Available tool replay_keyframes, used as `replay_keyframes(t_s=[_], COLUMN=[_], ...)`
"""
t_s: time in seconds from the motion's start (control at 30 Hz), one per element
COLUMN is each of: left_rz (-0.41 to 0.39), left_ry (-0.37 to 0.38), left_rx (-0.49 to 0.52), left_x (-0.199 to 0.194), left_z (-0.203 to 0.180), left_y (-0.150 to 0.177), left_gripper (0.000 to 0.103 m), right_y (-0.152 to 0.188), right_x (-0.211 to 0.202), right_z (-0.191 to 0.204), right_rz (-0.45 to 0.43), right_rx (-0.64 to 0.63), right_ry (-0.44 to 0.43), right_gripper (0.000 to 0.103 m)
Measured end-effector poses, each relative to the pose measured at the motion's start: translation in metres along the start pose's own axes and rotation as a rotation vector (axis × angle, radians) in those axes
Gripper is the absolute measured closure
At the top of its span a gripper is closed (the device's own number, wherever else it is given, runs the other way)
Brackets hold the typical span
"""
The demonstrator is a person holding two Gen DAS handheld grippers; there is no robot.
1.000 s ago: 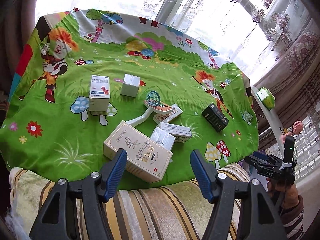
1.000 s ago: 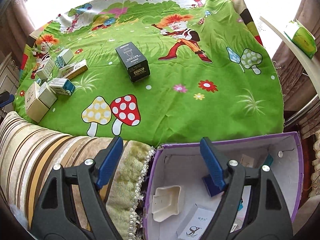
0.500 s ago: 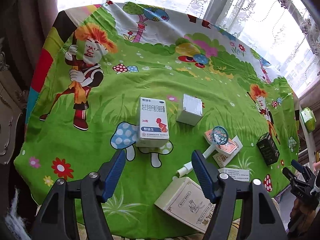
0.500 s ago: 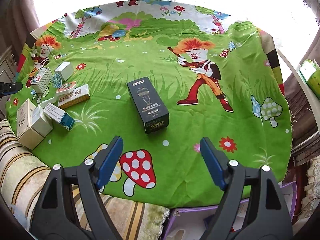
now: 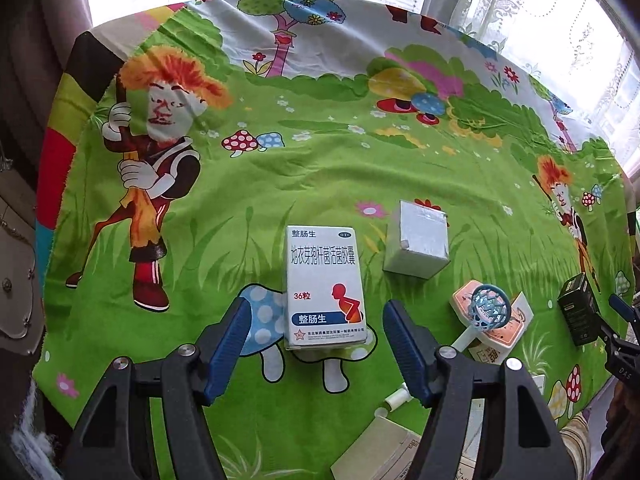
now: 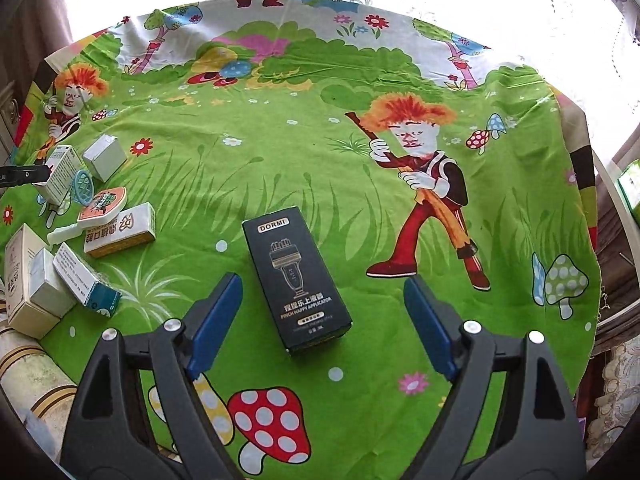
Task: Organize rigid objects
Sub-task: 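Grasp the white red-figure medicine box with the left tool while the right tool grasps the black DORMI box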
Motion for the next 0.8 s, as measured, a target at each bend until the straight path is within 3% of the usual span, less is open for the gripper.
replay_keyframes(t_s=[0.23,0.33,0.47,0.57,0.8], left_rz=[0.011,0.018,0.010,-0.012,-0.066], left_ry=[-0.029,-0.023,-0.014,-0.024,0.000], left_rx=[0.017,0.024,0.034,0.043,0.027], left_x=[0.014,0.017,0.017,0.011,-0.014], left_z=[0.000,0.000,-0.002,-0.003,-0.008], left_y=[-0.001,-0.002,-0.001,-0.001,0.001], left_gripper=[0.038,0.056,0.060,0.061,0.061], right_y=[-0.006,-0.006,-0.003,0.001,0.008], right_x=[0.018,0.026,0.031,0.030,0.008], right_z=[0.007,0.007,0.009,0.010,0.008], right_rz=[0.013,0.030,0.059,0.066,0.035], right_rx=[-0.018,-0.020,-0.018,-0.016,0.008], right_ry=[-0.012,-0.001,-0.001,-0.001,0.013], right_gripper=[0.018,0.018,0.048,0.060,0.060])
Point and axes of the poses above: each gripper's, at about its wrist camera, not at the fingertips, and x roughly the way its jaws point, z to its left, y to its underside, the point moved 2 cm from there along x, roughly the way its jaws point, and after that the axes turned 1 degree about y, right-handed, at the moved point
